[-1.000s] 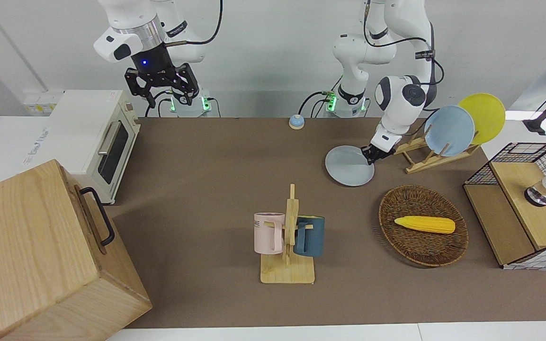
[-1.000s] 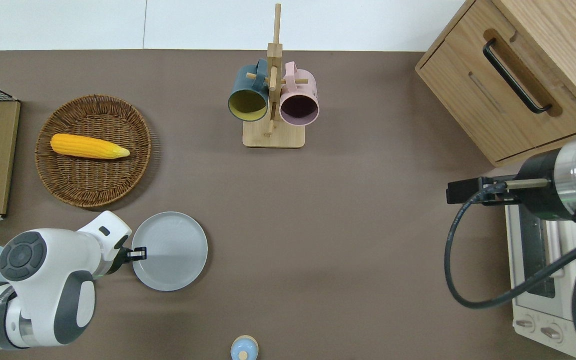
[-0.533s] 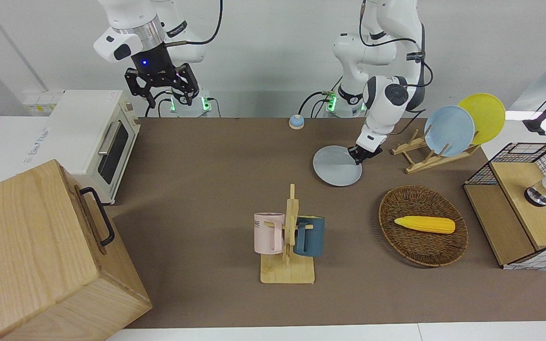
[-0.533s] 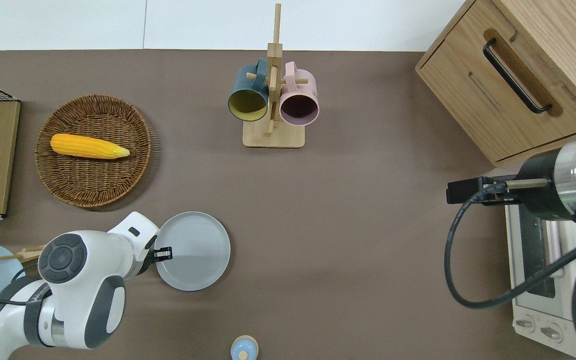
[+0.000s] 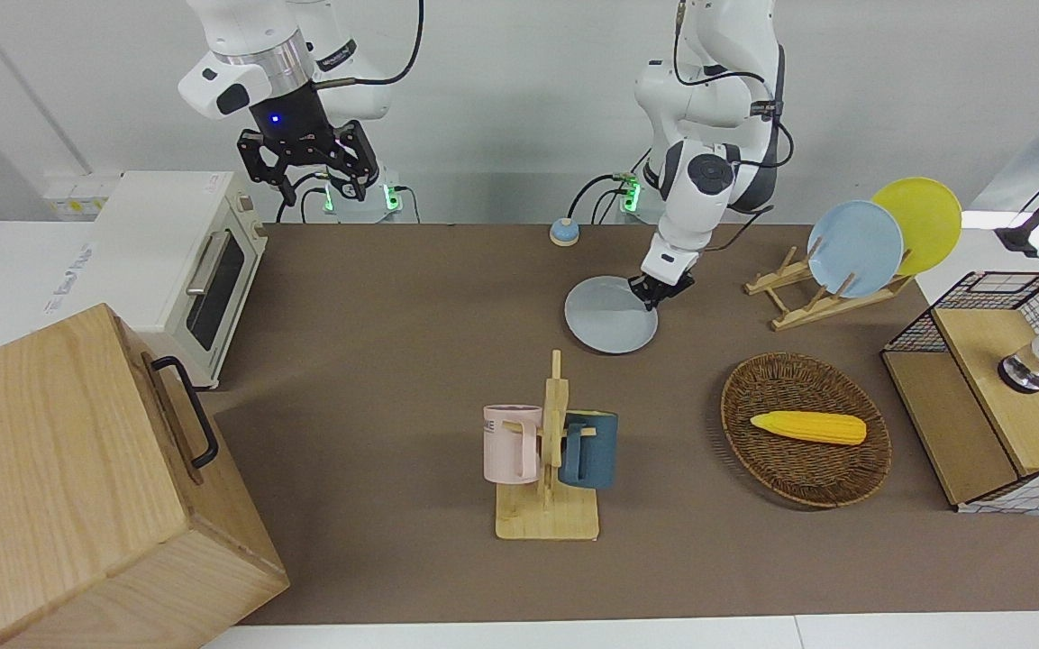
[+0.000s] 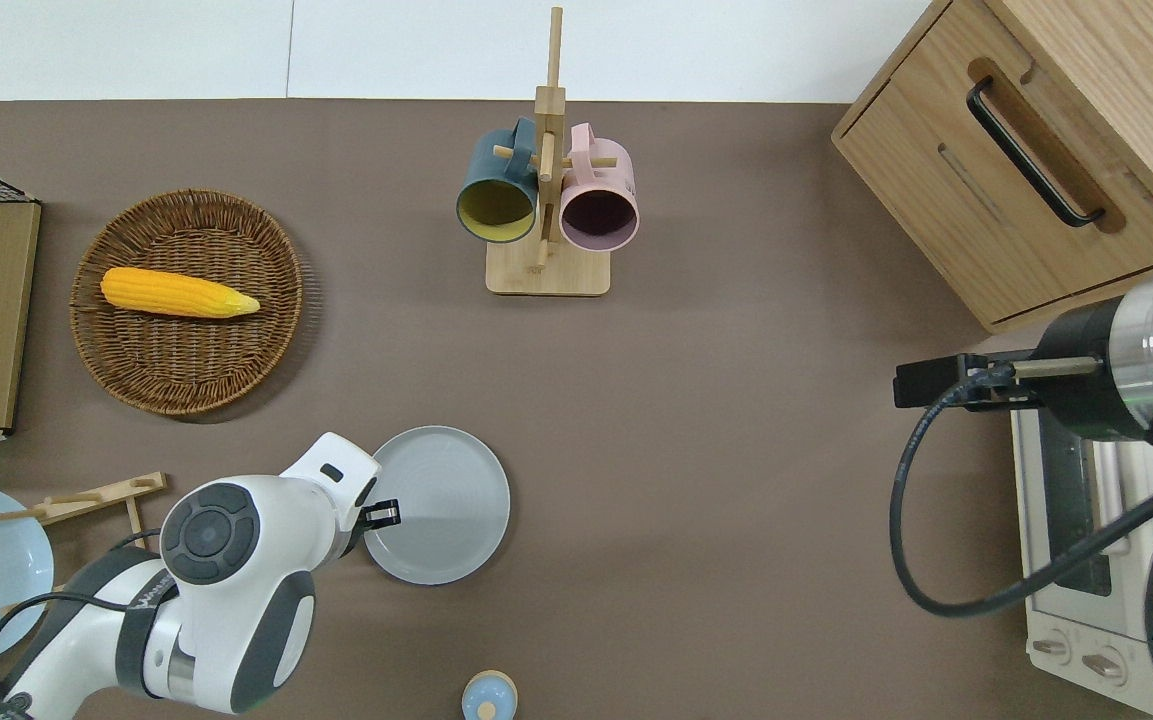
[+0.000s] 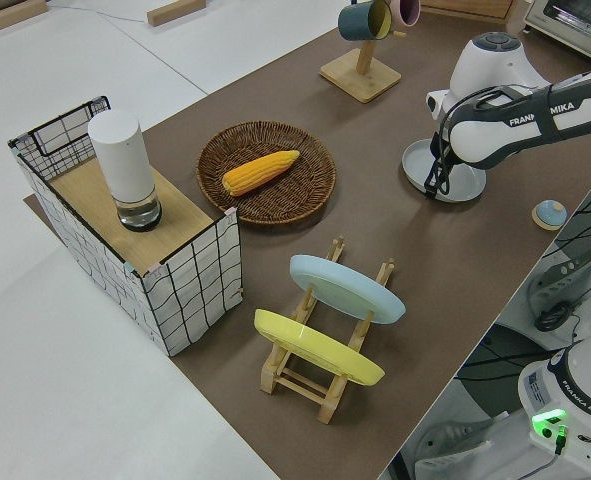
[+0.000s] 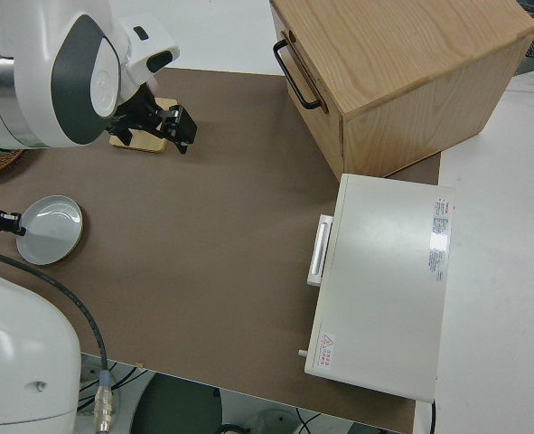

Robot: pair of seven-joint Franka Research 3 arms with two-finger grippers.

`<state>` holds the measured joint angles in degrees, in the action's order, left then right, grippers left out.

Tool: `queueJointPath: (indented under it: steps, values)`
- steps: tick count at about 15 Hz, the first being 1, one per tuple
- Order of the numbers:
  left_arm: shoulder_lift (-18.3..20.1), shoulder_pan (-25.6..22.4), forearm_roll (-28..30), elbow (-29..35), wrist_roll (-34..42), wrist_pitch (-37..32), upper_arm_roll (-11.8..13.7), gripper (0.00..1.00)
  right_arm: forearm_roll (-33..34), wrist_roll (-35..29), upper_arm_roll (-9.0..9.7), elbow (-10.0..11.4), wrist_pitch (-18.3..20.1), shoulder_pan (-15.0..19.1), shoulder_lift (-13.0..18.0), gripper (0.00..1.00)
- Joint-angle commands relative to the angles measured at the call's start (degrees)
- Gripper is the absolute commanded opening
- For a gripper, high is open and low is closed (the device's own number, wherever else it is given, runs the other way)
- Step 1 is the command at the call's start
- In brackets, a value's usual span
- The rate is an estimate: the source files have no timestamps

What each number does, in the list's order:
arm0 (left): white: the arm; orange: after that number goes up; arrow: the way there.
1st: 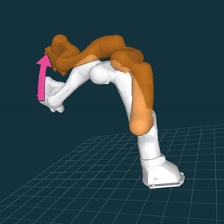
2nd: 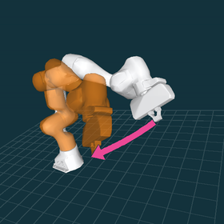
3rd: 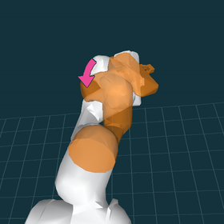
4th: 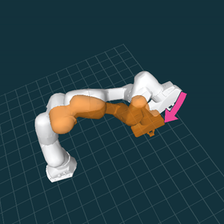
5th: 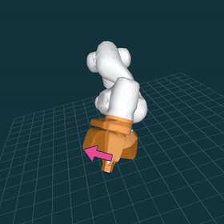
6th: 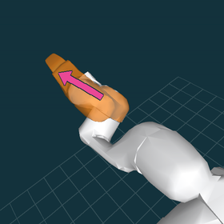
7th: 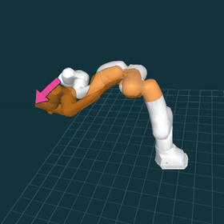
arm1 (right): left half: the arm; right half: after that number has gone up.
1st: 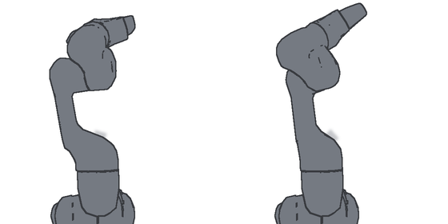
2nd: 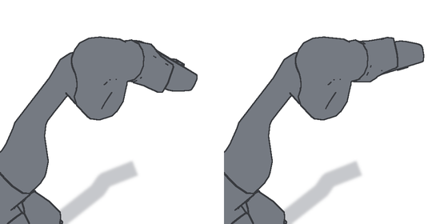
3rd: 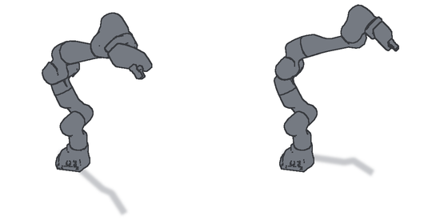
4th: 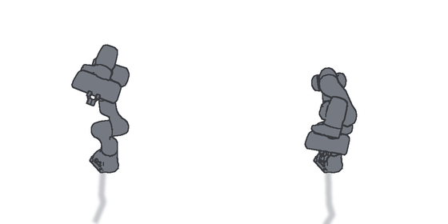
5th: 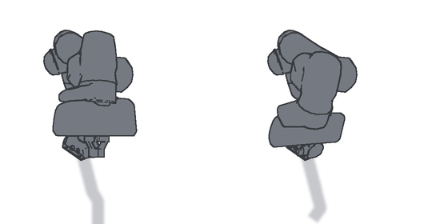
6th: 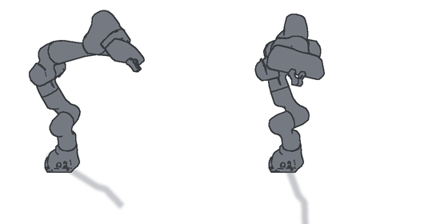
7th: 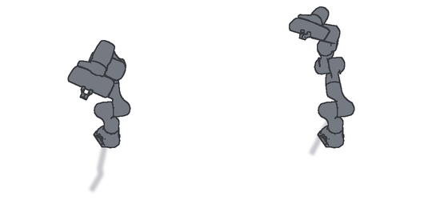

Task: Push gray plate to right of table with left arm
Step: 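Push the gray plate with the left gripper toward the right arm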

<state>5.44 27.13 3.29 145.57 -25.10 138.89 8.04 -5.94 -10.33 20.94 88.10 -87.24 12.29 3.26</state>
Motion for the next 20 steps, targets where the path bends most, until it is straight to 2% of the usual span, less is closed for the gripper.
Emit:
queueJointPath:
  steps: [1, 2, 5, 11, 20]
  values:
    - [-3.24, 4.42, 0.31, -1.25, -4.6, 1.47, 0.4, 0.0, -0.92, -0.12, 0.15, -0.83, 0.31, 0.37, -0.36, 0.996]
    - [-3.59, 5.12, 1.01, -1.6, -5.12, 1.47, 0.14, 0.0, -0.92, -0.12, 0.15, -0.83, 0.31, 0.37, -0.36, 0.996]
    - [-5.26, 5.39, 4.96, -2.74, -6.88, 3.22, -3.63, 0.0, -0.92, -0.12, 0.24, -0.83, 0.31, 0.37, -0.36, 0.996]
    - [-6.32, 5.39, 4.97, -4.5, -12.86, 4.02, -7.85, 0.0, -0.92, -0.12, 0.24, -0.83, 0.31, 0.37, -0.36, 0.996]
    - [-7.99, 5.39, 5.06, -8.1, -19.8, 4.46, -12.69, 0.0, -0.92, -0.12, 0.15, -0.83, 0.31, 0.37, -0.36, 0.996]
